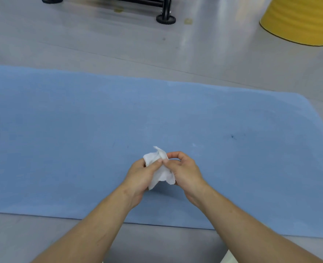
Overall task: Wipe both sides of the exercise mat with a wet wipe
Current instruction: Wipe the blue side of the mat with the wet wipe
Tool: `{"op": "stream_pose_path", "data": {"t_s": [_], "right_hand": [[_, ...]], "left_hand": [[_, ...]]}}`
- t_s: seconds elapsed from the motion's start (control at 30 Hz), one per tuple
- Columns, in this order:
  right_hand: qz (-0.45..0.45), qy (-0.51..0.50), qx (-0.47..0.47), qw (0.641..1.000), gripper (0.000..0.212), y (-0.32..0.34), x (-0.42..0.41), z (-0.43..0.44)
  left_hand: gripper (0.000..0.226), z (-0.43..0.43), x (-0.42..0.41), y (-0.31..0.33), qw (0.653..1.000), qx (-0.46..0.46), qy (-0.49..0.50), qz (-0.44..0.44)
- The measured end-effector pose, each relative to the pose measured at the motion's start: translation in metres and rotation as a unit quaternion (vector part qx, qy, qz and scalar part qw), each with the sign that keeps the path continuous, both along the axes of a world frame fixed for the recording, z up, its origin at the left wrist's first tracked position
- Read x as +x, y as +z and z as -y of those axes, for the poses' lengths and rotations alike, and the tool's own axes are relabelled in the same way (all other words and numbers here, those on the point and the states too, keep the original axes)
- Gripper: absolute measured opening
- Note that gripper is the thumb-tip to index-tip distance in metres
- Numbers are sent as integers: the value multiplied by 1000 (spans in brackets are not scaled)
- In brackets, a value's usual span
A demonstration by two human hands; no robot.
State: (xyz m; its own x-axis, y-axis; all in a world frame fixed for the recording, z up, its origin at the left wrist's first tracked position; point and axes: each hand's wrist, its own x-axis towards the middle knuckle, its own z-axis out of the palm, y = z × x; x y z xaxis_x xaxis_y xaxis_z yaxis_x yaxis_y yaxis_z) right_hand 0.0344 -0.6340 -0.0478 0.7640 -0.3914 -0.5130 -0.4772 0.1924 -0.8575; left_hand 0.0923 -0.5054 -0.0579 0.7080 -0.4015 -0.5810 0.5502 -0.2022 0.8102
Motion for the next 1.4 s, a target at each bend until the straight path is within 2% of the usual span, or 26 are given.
{"op": "stream_pose_path", "data": {"t_s": [0.17, 0.27, 0.33, 0.4, 0.5, 0.57, 0.63, 0.7, 0.77, 0.83, 0.87, 0.97, 1.03, 1.13, 1.27, 1.4], "right_hand": [[-25, 4, -48, 999, 6, -14, -2, 4], [-37, -19, -92, 995, 3, -24, 1, 16], [-38, -32, -185, 981, 8, -35, 5, 32], [-41, 4, -336, 941, 8, -45, 5, 49], [5, 103, -484, 869, 32, -53, 12, 62], [1, 158, -547, 822, 48, -58, 23, 65], [-33, 191, -589, 785, 58, -62, 33, 70], [-59, 181, -613, 767, 62, -69, 37, 82], [-79, 165, -620, 763, 62, -76, 35, 96], [-96, 161, -621, 761, 65, -85, 32, 104], [-100, 161, -625, 757, 68, -89, 30, 105], [-105, 155, -636, 749, 74, -92, 29, 102], [-105, 152, -635, 750, 75, -89, 29, 102], [-107, 156, -635, 749, 75, -89, 30, 101], [-100, 148, -635, 751, 75, -88, 31, 102], [-103, 144, -633, 754, 74, -90, 31, 103]], "left_hand": [[20, 3, 0, -11, 998, 47, 38, 35], [21, 8, 13, -14, 988, 77, 92, 93], [16, 9, 31, -15, 970, 128, 122, 164], [13, 6, 52, -14, 939, 202, 115, 252], [14, 4, 75, -19, 880, 279, 59, 379], [32, 9, 80, -25, 834, 317, -43, 450], [49, 17, 76, -35, 794, 337, -177, 475], [53, 20, 72, -47, 765, 327, -243, 498], [42, 15, 72, -52, 741, 298, -225, 558], [34, 9, 78, -63, 692, 275, -217, 631], [37, 6, 82, -69, 674, 264, -232, 650], [64, 2, 91, -80, 688, 292, -311, 587], [70, 4, 94, -82, 685, 314, -340, 563], [72, 14, 108, -79, 660, 359, -356, 556], [61, 45, 139, -77, 687, 398, -336, 507], [56, 54, 135, -77, 701, 391, -322, 502]]}}
